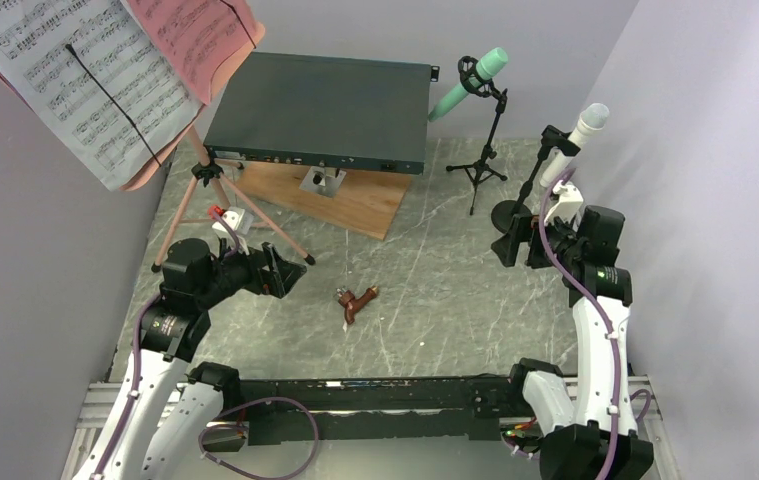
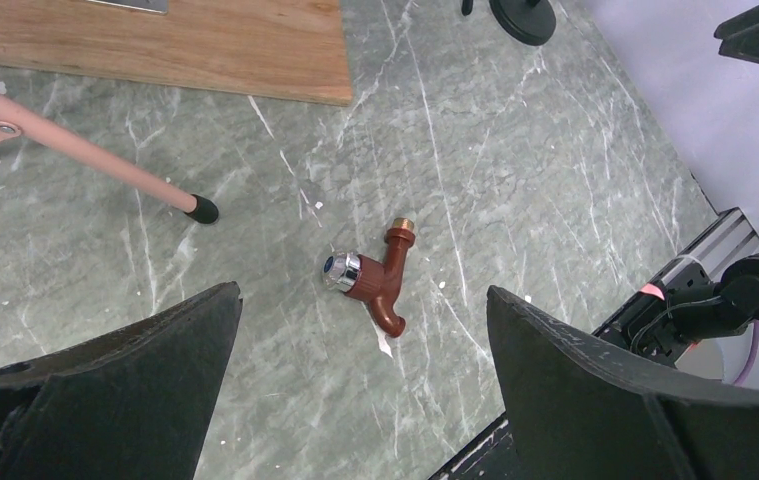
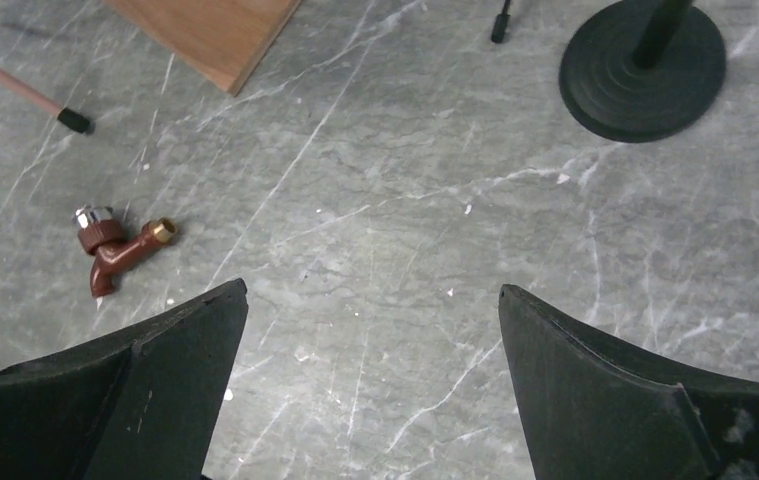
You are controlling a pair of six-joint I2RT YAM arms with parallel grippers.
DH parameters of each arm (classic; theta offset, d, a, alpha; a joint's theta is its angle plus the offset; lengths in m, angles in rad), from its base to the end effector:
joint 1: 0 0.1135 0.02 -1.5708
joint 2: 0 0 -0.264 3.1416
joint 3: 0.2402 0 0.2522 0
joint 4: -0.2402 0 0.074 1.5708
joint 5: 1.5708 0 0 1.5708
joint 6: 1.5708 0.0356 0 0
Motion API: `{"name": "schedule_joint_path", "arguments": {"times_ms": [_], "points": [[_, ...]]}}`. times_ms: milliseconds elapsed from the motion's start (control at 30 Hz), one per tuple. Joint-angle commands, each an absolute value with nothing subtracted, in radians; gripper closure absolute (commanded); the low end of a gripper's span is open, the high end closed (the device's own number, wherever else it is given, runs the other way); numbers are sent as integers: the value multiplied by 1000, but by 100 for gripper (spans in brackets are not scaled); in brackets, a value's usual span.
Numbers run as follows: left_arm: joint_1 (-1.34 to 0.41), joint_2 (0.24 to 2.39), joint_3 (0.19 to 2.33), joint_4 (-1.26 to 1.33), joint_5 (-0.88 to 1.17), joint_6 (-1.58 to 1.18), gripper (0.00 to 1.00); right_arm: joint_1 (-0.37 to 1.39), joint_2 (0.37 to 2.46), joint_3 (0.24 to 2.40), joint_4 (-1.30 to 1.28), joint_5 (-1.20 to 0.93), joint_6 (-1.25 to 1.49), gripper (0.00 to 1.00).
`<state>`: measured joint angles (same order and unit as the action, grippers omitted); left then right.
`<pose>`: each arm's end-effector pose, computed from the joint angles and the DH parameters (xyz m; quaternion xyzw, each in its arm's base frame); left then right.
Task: Pack up the instrument practice props
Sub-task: Pick up the microphone stand with the microphone from the center of the board.
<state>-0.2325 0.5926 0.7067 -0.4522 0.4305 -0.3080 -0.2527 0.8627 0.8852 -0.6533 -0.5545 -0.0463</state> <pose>0.1307 -0.0462 0.3132 0.0933 0.8013 -0.3187 0.4977 0.1751 -0.0259 0.3180 -0.0350 0.8657 0.1764 0.4671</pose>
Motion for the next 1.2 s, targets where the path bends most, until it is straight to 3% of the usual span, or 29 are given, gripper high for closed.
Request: {"name": "schedule_joint_path", "arguments": {"times_ms": [0,100,367,667,1167], "points": [[-232,586,707,-437,482,-303,1,-256,888,913,-687,-722,-196,0],[-232,585,707,-435,483,-302,1,-256,944,970,-792,-841,-362,0],[-232,578,707,-436,480,-301,1,-328,1083,1159,-925,-783,-441,0],[-231,557,703,-427,495,-298,1,-527,1062,1223,-737,-833,-295,0],[-221,534,699,-417,523,-296,1,-560,1168,1261,-325,-872,-374,0]]}}
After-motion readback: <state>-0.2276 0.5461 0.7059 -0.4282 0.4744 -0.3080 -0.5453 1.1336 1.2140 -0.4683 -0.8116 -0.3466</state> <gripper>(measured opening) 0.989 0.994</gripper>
